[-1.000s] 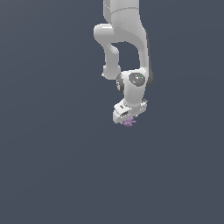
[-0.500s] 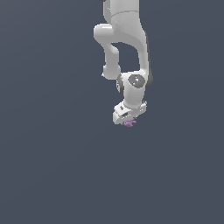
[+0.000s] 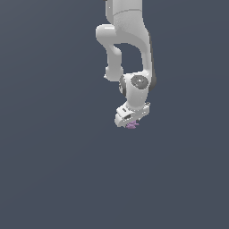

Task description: Pick up the object and move it to a goal position.

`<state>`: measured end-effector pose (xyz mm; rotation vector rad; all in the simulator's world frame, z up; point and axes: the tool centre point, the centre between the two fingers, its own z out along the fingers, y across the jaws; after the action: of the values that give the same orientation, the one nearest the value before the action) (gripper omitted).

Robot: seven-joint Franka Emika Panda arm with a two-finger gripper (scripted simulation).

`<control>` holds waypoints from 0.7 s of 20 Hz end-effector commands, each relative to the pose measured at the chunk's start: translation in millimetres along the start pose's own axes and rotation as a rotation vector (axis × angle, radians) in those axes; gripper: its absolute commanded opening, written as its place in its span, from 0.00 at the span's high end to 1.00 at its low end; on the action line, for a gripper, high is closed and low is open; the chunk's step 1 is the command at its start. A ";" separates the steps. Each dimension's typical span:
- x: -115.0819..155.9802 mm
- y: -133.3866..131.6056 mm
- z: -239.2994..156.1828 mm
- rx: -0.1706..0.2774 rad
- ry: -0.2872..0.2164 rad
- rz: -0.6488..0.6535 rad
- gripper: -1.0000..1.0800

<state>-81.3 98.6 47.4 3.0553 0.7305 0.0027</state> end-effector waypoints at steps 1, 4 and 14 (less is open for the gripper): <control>0.6 2.3 -6.5 0.000 0.001 0.000 1.00; 1.3 6.5 -19.5 0.000 0.001 0.000 1.00; 5.9 30.8 -96.4 0.001 0.001 -0.001 1.00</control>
<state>-64.9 77.4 129.2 3.0558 0.7316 0.0027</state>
